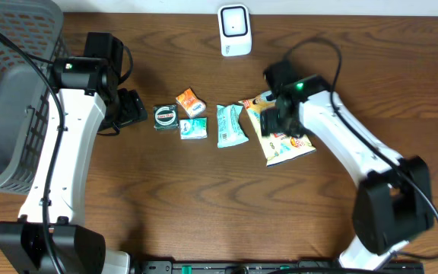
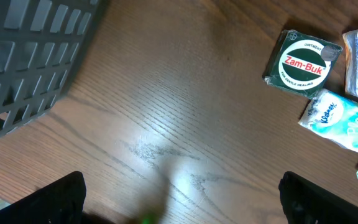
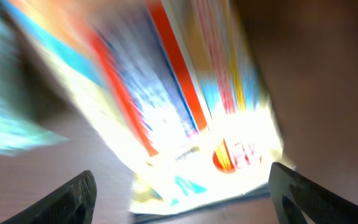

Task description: Scan the item barcode

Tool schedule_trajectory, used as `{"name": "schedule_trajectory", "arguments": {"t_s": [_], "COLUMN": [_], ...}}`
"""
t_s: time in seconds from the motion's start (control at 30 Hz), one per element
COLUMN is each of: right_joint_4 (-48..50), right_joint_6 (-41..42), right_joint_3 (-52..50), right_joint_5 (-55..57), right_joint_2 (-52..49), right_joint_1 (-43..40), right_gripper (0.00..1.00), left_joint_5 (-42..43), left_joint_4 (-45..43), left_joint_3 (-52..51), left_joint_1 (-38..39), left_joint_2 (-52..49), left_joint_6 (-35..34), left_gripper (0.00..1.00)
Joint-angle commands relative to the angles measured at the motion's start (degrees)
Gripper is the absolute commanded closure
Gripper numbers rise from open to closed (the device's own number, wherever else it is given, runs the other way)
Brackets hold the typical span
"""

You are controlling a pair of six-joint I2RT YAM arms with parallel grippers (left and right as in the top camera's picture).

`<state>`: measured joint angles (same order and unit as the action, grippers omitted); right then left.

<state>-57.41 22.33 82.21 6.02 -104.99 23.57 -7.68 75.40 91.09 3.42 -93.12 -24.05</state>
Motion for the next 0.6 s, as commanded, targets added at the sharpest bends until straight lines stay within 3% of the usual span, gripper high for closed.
{"name": "schedule_trajectory", "arguments": {"t_s": [0.0, 0.17, 0.33, 0.43, 0.57], "right_joint_4": [3.4, 8.3, 8.8, 9.2, 9.8], "right_joint_6": [-5.0, -13.3, -13.2, -12.5, -11.4], "right_joint_3": [2.7, 2.3, 2.3, 2.3, 2.3], "right_joint_5": [0.9, 3.7, 10.3, 13.4, 20.0], "right_joint_2": [3.4, 1.0, -3.7, -6.9, -10.8], "right_joint_1": [1.4, 3.6, 5.4, 6.7, 9.3], "right_gripper": [0.16, 0.11, 0.09, 0.14, 0.09], "left_joint_5": [-0.5, -0.5, -0.5, -0.5, -0.5], "left_joint_4": [0.2, 0.2, 0.2, 0.2, 0.2], "left_joint_3": [-0.1, -0.1, -0.1, -0.1, -0.1], "left_joint_1": [-0.2, -0.2, -0.2, -0.2, -0.2], "left_joint_2": [-0.4, -0.4, -0.4, -0.4, -0.4], "left_joint_6": [-0.5, -0.5, -0.5, -0.5, -0.5], "left_gripper": [0.02, 0.02, 0.02, 0.02, 0.02]}}
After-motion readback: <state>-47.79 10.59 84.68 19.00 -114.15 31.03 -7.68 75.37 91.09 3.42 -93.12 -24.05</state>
